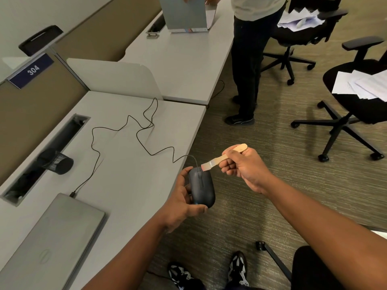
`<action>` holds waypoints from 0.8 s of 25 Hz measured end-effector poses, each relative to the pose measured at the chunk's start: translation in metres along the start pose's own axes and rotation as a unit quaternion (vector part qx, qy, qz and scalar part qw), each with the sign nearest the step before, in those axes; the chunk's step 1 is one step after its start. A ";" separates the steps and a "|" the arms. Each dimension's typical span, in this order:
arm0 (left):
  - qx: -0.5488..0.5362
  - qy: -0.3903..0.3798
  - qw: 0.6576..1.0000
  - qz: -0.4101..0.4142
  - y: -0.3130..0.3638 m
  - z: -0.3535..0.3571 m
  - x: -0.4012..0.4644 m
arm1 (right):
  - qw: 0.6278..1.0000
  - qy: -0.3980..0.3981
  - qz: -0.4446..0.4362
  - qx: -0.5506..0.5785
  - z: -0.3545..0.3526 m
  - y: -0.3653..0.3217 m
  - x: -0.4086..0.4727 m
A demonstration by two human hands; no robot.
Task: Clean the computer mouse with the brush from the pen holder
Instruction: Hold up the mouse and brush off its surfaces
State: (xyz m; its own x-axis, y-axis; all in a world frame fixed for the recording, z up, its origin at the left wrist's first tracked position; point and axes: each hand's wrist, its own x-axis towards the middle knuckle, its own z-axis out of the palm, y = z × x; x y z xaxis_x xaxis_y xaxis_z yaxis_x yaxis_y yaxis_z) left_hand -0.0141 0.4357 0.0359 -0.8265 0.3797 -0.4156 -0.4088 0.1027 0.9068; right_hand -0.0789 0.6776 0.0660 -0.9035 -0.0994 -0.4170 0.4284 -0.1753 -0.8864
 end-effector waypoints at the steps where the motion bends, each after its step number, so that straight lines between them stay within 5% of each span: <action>1: -0.006 0.003 1.000 -0.003 -0.001 0.000 0.000 | 1.000 0.004 0.003 -0.010 -0.002 0.001 0.000; 5: -0.055 0.016 0.998 -0.023 -0.002 -0.001 0.000 | 0.999 0.021 -0.025 -0.025 -0.009 -0.001 -0.001; 10: -0.094 0.034 0.995 -0.020 0.002 0.000 0.002 | 0.985 -0.090 -0.102 -0.108 -0.009 -0.004 -0.012; 20: -0.138 0.062 0.988 -0.026 0.003 -0.005 0.002 | 0.948 -0.243 -0.075 -0.193 -0.029 -0.015 -0.013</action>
State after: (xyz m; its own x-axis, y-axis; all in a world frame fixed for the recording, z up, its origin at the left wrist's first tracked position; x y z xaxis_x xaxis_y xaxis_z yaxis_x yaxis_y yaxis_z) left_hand -0.0191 0.4323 0.0373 -0.8352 0.2640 -0.4824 -0.5284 -0.1419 0.8371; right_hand -0.0740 0.7096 0.0790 -0.8002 -0.5571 -0.2221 0.1744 0.1382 -0.9749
